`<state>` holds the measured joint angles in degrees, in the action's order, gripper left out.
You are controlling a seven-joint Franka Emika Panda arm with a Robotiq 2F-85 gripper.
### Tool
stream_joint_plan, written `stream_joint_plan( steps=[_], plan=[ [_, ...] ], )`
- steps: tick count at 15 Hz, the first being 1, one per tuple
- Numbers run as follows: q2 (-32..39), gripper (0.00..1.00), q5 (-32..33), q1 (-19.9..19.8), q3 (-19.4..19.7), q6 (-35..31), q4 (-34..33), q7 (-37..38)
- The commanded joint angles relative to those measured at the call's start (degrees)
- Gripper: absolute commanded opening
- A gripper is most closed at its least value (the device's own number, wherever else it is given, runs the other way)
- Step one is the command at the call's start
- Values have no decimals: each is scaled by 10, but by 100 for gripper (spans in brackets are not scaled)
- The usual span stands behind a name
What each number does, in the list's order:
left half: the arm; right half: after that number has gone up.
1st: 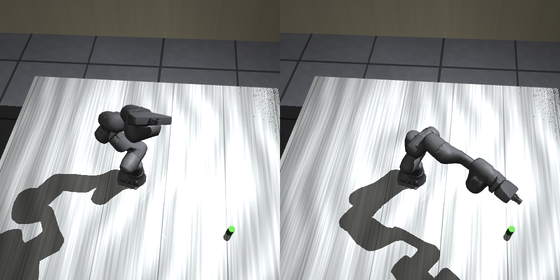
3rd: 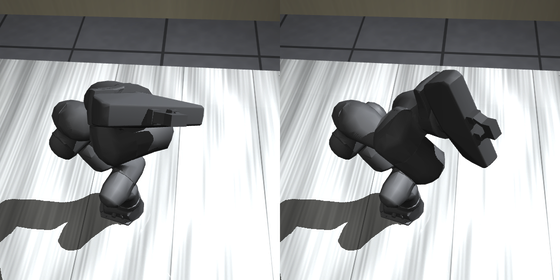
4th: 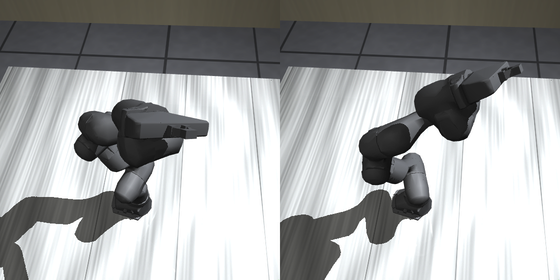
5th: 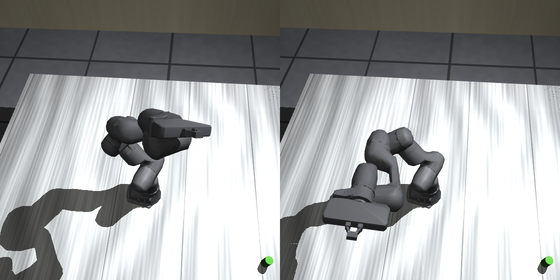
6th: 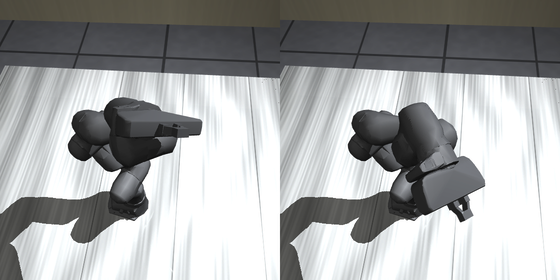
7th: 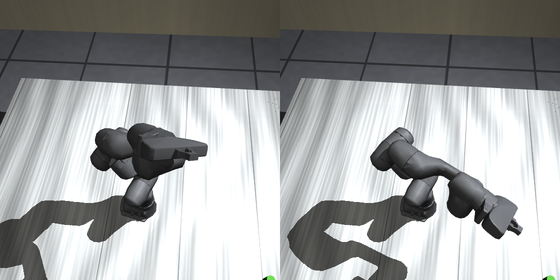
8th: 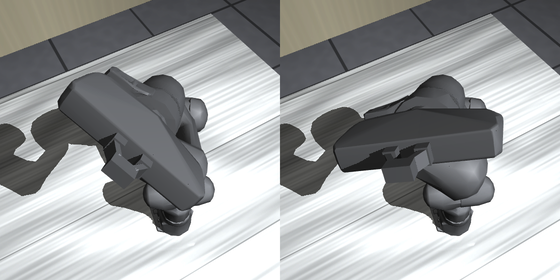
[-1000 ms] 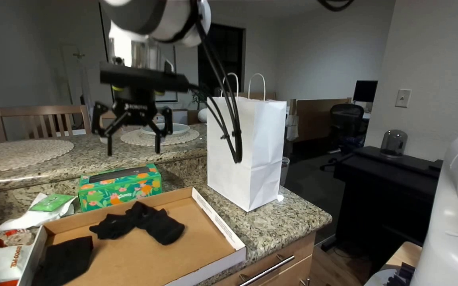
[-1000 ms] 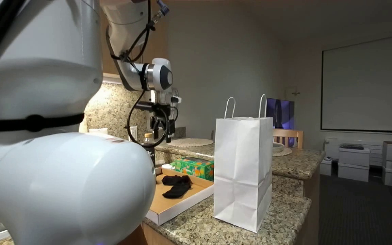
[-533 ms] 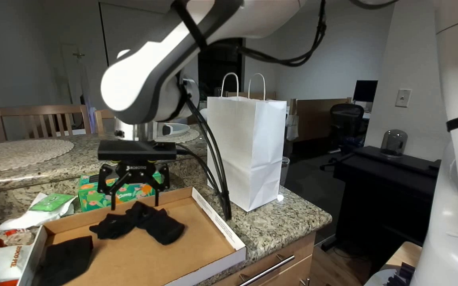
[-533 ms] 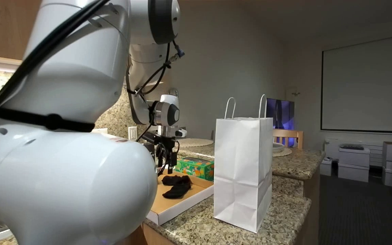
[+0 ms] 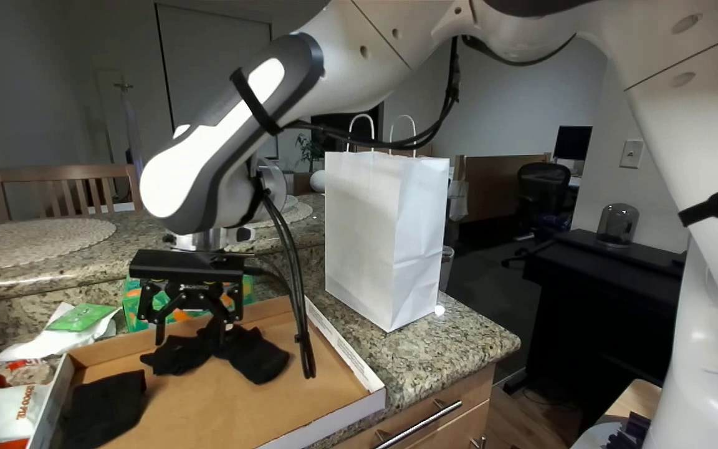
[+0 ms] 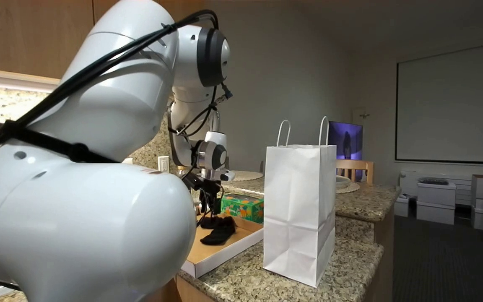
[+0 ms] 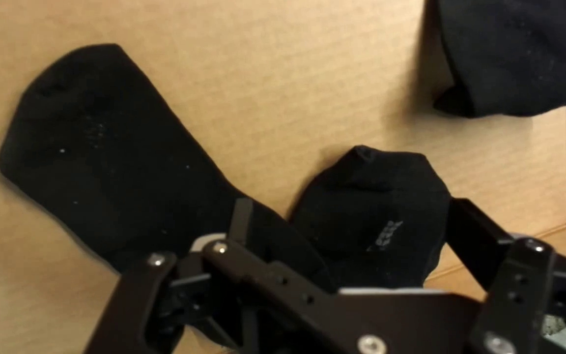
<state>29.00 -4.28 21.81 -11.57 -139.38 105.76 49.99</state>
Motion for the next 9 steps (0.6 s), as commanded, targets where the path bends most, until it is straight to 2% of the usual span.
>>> stream_joint_plan(
  steps=[1,5,6,7,9],
  plan=[
    [30,100,-6,22,23,5,-33,38],
    [50,100,3,35,37,15,-56,53],
    [53,75,8,39,41,22,-61,52],
    [56,73,13,44,46,30,-65,56],
    [60,58,16,49,50,42,-72,55]
  ],
)
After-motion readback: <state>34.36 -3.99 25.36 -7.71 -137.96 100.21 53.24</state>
